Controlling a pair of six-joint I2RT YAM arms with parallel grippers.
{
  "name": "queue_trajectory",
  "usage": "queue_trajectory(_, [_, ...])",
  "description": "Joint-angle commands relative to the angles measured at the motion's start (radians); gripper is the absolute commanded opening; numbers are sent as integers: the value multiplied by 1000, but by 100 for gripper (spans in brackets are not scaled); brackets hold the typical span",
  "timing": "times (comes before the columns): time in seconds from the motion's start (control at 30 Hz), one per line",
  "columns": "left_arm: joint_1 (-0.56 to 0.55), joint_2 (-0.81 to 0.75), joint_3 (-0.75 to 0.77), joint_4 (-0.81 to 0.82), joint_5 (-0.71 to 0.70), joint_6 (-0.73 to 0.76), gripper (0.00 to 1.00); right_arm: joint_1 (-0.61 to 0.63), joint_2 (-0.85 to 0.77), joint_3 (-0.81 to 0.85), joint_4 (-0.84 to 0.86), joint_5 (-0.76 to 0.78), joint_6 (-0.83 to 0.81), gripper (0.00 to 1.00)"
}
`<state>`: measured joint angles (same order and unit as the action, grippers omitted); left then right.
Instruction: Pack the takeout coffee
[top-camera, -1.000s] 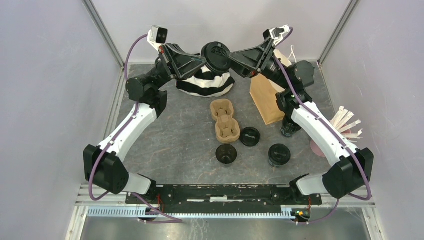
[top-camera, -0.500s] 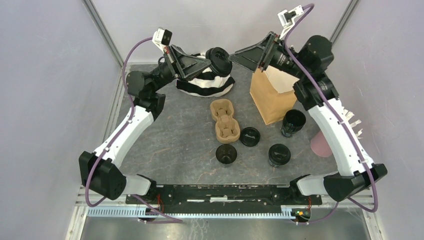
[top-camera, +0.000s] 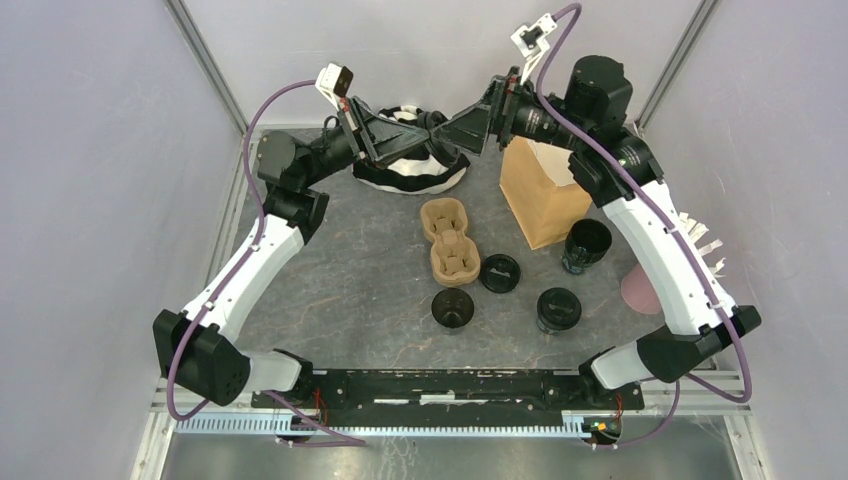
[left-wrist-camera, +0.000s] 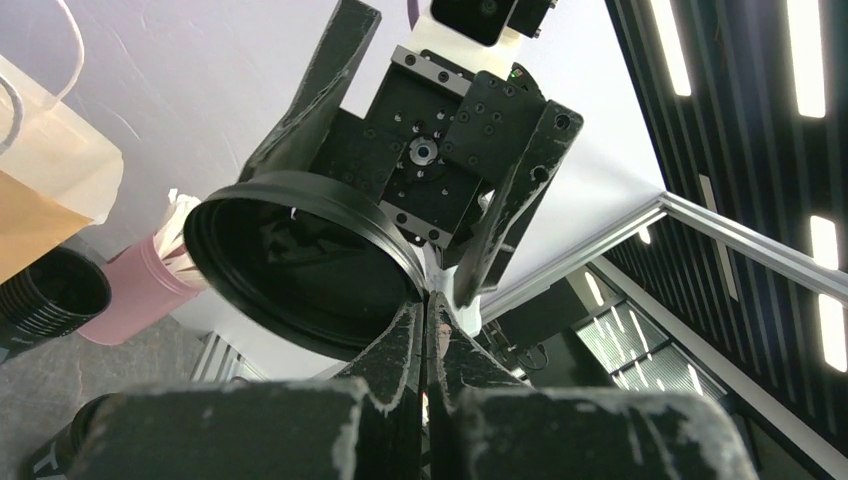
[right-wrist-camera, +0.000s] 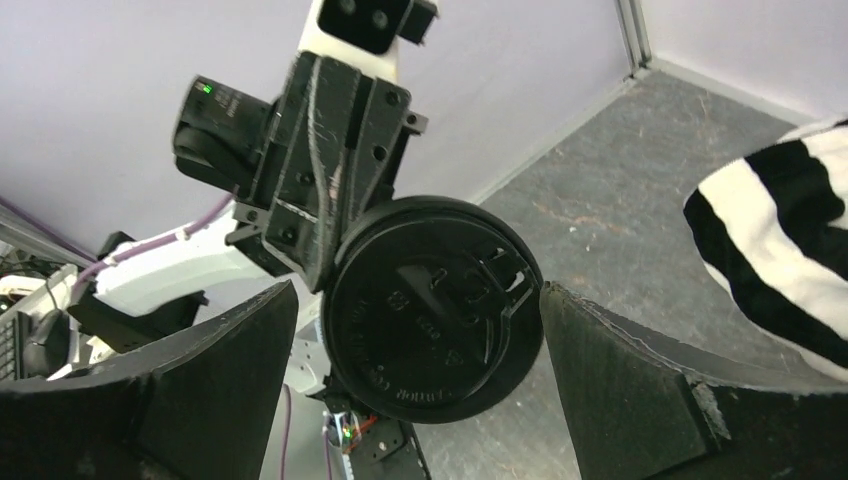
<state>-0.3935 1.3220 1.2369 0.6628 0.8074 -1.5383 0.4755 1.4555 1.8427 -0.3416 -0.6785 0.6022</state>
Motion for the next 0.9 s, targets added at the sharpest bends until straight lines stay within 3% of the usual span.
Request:
queue_trajectory(0.0, [-2, -32, 26, -4, 24, 56, 2, 17, -3, 60, -79, 73, -96, 98])
queue_trajectory(0.27, [-2, -29, 30, -4, 30, 55, 2, 22, 4, 63, -93, 97, -101, 98])
queue_trajectory(0.73, [-2, -23, 32, -19, 29, 60, 2, 32, 8, 54, -101, 99, -111, 84])
queue_trajectory(0.87, [-1, -23, 33, -22, 27, 60, 2, 31, 6, 56, -121, 117, -127, 85])
